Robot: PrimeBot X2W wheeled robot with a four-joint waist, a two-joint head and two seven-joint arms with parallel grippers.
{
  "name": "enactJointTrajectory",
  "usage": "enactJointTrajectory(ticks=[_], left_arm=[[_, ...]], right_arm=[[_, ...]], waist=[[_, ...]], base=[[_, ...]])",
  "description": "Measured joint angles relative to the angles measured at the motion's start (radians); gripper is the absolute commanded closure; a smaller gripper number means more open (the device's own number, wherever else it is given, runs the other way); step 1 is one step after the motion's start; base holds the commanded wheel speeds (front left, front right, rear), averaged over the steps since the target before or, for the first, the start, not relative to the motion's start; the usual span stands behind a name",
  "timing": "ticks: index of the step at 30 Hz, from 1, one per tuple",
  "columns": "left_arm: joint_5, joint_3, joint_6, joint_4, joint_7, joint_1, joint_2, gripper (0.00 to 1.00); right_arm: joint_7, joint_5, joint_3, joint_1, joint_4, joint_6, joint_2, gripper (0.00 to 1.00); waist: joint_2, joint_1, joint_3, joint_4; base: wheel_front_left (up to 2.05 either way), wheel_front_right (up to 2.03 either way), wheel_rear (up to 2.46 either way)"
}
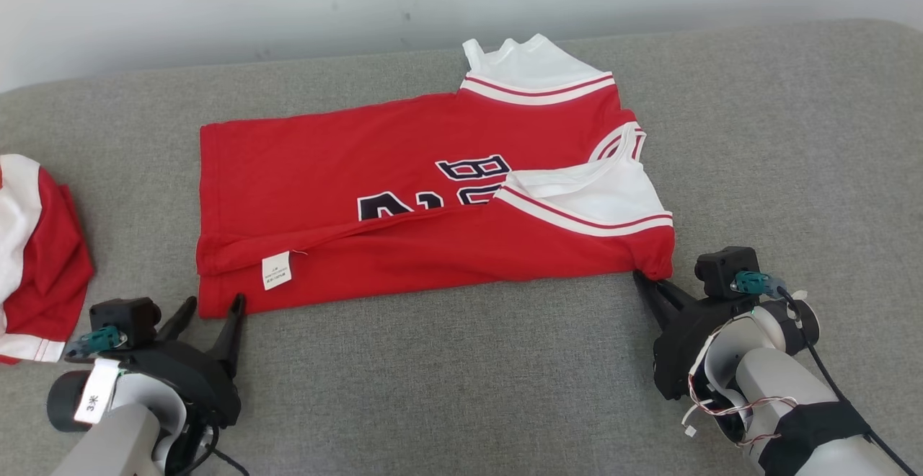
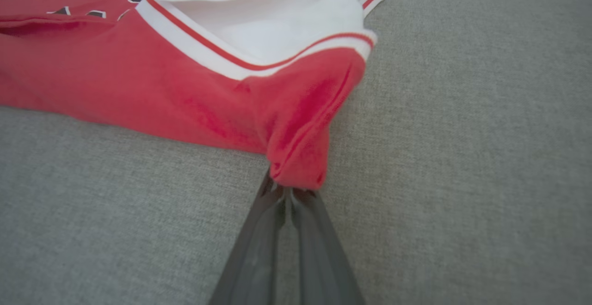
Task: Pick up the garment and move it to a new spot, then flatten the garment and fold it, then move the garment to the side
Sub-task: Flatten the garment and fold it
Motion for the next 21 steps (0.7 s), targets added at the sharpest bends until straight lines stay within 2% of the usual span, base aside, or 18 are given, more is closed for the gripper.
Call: enactJointTrajectory(ticks=[1,2,3,4,5,13,21], left_arm=[[-0.013,-0.002,0.0,0.0,0.003,0.0,-0.002,0.0],[-0.021,-0.004,0.0,0.0,0.004,0.0,-0.003,0.08],[-0.026,-0.005,0.0,0.0,0.006,0.0,-0.005,0.7],[-0.03,-0.009,0.0,0.0,0.009,0.0,-0.007,0.97],[-0.03,-0.016,0.0,0.001,0.009,0.0,-0.008,1.0],[-0.049,-0.048,0.0,0.001,0.012,0.006,-0.014,1.0],[-0.082,-0.079,-0.008,-0.005,0.004,0.088,-0.012,1.0]], right_arm=[[0.0,0.0,0.0,0.0,0.001,0.0,0.0,1.0],[0.0,0.0,0.0,-0.001,0.002,0.0,0.0,1.0],[0.0,0.0,0.0,-0.001,0.003,0.0,0.0,1.0],[0.0,0.0,0.0,-0.002,0.004,0.0,0.0,1.0],[0.0,0.0,0.0,-0.002,0.007,0.0,0.0,1.0],[-0.002,0.005,-0.001,0.002,0.025,0.0,-0.005,1.0],[-0.026,0.038,-0.019,0.042,0.037,0.001,-0.034,1.0]], waist=[[0.0,0.0,-0.001,0.0],[0.0,0.0,-0.002,0.0],[0.0,0.0,-0.003,-0.001],[0.0,0.0,-0.004,0.0],[0.0,0.0,-0.006,0.0],[0.0,0.0,-0.038,0.008],[0.0,-0.0001,-0.096,0.021]], base=[[0.0,0.0,0.0],[0.0,0.0,0.0],[0.0,0.0,0.0],[0.0,0.0,0.0],[0.0,0.0,0.0],[0.0,0.0,0.0],[0.0,0.0,0.0]])
